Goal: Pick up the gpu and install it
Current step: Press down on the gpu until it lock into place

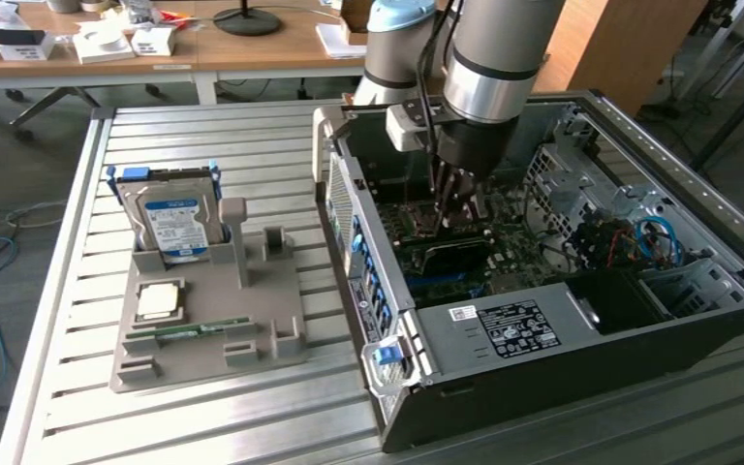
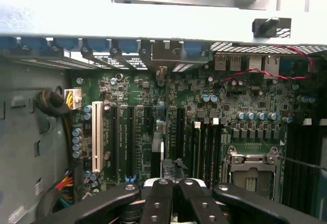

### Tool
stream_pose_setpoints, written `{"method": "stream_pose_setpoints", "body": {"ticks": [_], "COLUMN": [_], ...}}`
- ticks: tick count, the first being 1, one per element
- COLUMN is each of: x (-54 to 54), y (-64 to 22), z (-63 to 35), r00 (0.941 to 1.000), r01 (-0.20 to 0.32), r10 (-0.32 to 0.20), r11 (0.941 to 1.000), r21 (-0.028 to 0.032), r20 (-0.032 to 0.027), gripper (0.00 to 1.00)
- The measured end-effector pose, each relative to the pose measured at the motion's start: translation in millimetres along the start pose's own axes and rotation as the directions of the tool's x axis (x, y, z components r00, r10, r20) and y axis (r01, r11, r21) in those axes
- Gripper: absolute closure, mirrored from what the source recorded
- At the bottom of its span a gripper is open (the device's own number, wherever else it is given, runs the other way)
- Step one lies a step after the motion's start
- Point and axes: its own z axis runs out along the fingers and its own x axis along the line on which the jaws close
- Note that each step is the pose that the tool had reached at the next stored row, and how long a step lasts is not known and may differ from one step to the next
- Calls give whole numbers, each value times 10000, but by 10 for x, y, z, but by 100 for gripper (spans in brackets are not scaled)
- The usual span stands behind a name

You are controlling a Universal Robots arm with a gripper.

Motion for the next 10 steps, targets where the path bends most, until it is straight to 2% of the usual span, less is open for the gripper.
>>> {"method": "stream_pose_setpoints", "body": {"ticks": [10], "x": [0], "y": [1], "z": [55], "r00": [10000], "r01": [1], "r10": [-1], "r11": [10000], "r21": [-1], "r20": [-1], "gripper": [89]}}
